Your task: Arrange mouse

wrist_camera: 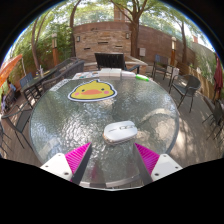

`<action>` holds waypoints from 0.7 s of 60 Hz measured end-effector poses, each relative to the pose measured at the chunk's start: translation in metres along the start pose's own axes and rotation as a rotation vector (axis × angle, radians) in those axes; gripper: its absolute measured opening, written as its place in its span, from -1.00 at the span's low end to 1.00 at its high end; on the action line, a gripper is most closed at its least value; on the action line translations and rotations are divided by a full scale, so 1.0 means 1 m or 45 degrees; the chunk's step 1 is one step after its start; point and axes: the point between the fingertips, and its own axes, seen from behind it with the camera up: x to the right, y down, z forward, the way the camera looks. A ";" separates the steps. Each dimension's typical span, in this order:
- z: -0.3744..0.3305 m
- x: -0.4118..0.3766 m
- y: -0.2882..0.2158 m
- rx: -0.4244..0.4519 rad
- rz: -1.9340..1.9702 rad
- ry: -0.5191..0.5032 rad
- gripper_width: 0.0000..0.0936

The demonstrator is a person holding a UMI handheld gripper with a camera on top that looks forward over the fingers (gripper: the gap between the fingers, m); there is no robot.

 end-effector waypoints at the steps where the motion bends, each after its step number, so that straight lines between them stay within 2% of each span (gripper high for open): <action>1: 0.006 -0.001 -0.001 0.000 0.003 -0.004 0.83; 8: 0.041 -0.002 -0.009 -0.018 0.027 -0.029 0.83; 23: 0.080 -0.002 -0.041 0.017 -0.007 -0.011 0.81; 26: 0.082 -0.005 -0.046 0.020 -0.034 -0.009 0.70; 30: 0.086 -0.012 -0.046 0.016 -0.052 -0.036 0.44; 34: 0.084 -0.015 -0.046 0.022 -0.087 -0.050 0.32; 40: 0.083 -0.016 -0.046 0.007 -0.106 -0.085 0.24; 42: 0.085 -0.013 -0.048 0.003 -0.112 -0.089 0.08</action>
